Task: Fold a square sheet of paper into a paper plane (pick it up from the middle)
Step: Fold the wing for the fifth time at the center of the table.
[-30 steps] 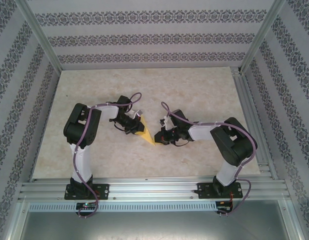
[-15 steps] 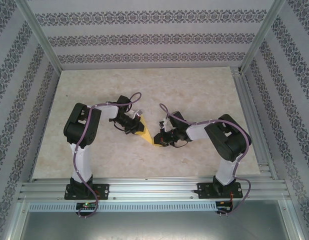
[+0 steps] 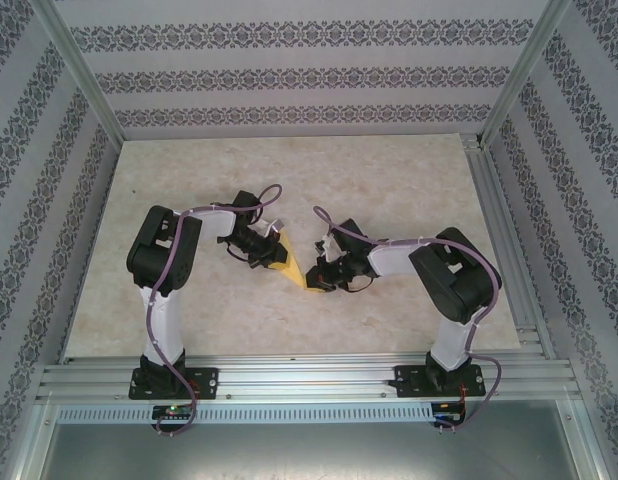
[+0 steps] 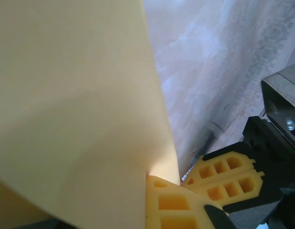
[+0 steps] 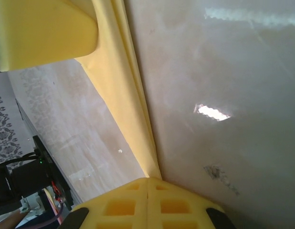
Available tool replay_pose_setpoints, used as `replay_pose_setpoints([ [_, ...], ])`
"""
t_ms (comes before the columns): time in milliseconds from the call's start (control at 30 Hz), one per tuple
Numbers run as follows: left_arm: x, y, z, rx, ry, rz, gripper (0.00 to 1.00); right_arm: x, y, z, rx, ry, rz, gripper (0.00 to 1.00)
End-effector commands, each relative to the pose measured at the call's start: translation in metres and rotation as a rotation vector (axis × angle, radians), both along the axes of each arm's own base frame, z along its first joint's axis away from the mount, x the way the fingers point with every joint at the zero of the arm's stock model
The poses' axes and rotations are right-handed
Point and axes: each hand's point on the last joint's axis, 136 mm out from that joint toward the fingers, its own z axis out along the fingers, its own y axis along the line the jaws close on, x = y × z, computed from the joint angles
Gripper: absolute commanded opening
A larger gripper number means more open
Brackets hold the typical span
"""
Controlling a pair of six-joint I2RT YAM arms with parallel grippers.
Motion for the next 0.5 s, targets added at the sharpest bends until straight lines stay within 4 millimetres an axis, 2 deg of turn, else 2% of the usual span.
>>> replay_pose_setpoints([
  [0,0.007,0.014,-0.012,0.041,0.005,0.02,0.01,0.01,0.009,0.031,0.031,-0.083,0.005,0.04],
  [100,0.007,0.014,-0.013,0.041,0.006,0.019,0.01,0.024,0.016,0.046,0.08,-0.11,-0.016,0.04],
  [200,0.007,0.013,-0.012,0.038,0.006,0.018,0.01,0.028,0.02,0.041,0.082,-0.097,-0.022,0.03],
  [333,0.007,0.013,-0.013,0.037,0.007,0.019,0.01,0.026,0.02,0.017,0.012,-0.068,-0.01,0.03],
  [467,0.007,0.013,-0.013,0.037,0.006,0.018,0.01,0.015,0.02,-0.01,-0.037,-0.011,0.02,0.03],
])
